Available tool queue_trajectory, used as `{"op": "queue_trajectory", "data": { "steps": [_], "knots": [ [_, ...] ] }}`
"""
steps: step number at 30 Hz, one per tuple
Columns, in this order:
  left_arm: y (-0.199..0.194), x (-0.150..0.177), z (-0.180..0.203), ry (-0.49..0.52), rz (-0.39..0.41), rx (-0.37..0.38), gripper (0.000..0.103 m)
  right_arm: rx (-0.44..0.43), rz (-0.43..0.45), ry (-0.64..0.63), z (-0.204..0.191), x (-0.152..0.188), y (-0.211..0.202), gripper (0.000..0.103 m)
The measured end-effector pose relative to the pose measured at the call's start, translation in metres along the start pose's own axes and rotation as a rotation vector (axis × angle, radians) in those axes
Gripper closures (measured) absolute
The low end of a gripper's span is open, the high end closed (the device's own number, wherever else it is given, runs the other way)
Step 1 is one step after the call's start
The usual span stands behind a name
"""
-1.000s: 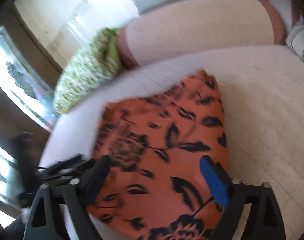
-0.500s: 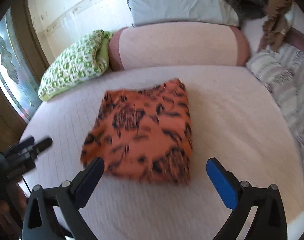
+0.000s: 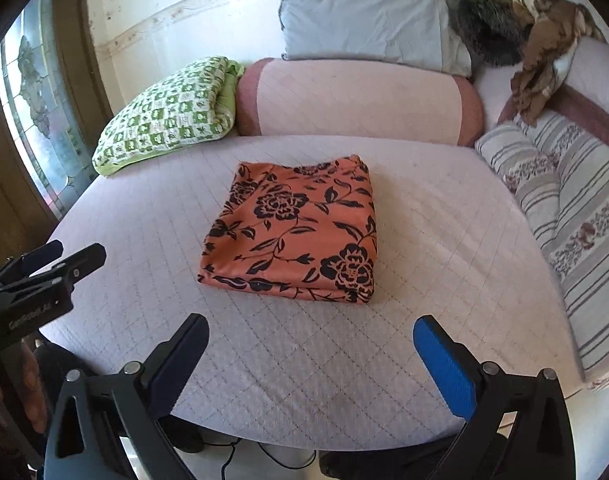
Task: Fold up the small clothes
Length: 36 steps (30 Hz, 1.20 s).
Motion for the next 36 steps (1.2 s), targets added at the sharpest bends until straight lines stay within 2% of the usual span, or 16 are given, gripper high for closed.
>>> {"op": "queue_trajectory", "data": {
  "steps": [6, 10, 18, 24, 36],
  "knots": [
    [-0.023, -0.003, 0.010, -0.015, 0.025, 0.064, 0.011, 0.013, -0.006, -0.009, -0.002, 0.002, -0.001, 0.000],
    [-0.027, -0.005, 0.016, -0.015, 0.020, 0.069, 0.007, 0.033, -0.013, -0.003, -0.002, -0.001, 0.001, 0.000],
    [-0.025, -0.007, 0.019, -0.014, 0.024, 0.073, 0.005, 0.075, -0.017, -0.022, -0.007, -0.006, 0.006, 0.000],
    [-0.016, -0.009, 0.018, -0.018, 0.013, 0.011, 0.005, 0.081, -0.010, -0.023, -0.008, -0.010, 0.008, 0.000],
    [-0.010, -0.014, 0.025, 0.004, 0.031, -0.007, 0.005, 0.078, -0.005, -0.022, -0.006, -0.017, 0.013, 0.000]
  ]
}}
Point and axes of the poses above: each gripper's, at about its wrist camera, not at the fingertips, and y roughly the way its jaws point, z to its right, x to its underside, the point moved 1 cm from there along y, roughly the way its jaws point, and after that the axes turned 3 degrees about x, right-handed, at the moved point
